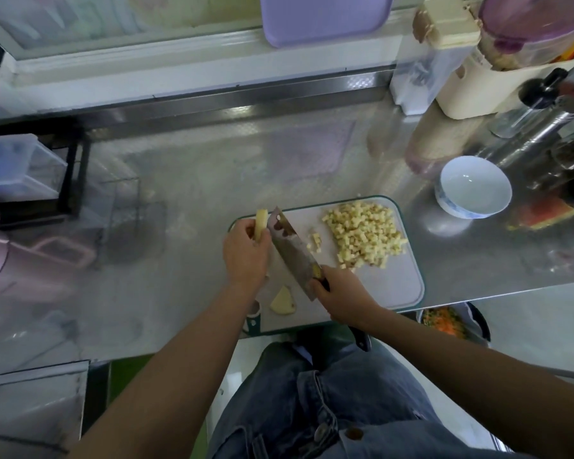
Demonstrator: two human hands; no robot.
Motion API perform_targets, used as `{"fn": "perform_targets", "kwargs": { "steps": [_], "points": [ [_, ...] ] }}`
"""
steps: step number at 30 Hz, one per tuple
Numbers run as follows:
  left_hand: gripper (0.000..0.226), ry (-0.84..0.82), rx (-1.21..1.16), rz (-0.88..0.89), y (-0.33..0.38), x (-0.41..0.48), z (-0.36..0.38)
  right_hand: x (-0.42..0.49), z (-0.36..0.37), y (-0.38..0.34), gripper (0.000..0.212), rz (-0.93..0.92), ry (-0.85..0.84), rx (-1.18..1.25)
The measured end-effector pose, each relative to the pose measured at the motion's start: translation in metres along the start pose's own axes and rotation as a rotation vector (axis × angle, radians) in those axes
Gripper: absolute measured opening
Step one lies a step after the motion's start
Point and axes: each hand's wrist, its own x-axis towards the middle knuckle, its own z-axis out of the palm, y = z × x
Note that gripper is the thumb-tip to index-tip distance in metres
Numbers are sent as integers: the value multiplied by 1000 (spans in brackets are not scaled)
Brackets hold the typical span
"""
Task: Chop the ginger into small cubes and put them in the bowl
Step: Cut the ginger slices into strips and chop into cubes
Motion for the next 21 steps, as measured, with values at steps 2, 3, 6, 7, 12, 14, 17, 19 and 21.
{"fn": "perform_targets", "kwargs": {
  "steps": [2,3,6,7,12,14,17,19,21],
  "points": [
    [20,-13,19,29,-1,-1,1,2,0,2,27,-20,-10,-52],
    [20,-19,30,45,-1,-1,2,2,-1,3,25,-16,-12,-75],
    [23,-59,47,97,2,-1,4,4,-12,11,25,46,41,-62],
    [21,-78,54,112,4,-2,6,5,-18,13,26,79,74,-45],
    [20,-223,242,219,10,-9,13,13,-43,24,25,199,162,51],
    [26,-307,388,310,10,-11,17,16,-45,23,24,205,158,73],
    [32,-388,596,410,10,-13,23,19,-48,17,24,200,188,95],
    [34,-383,641,422,10,-14,26,20,-51,12,24,166,186,78],
    [36,-355,641,426,10,-16,27,20,-53,5,24,112,143,-13]
  ]
}}
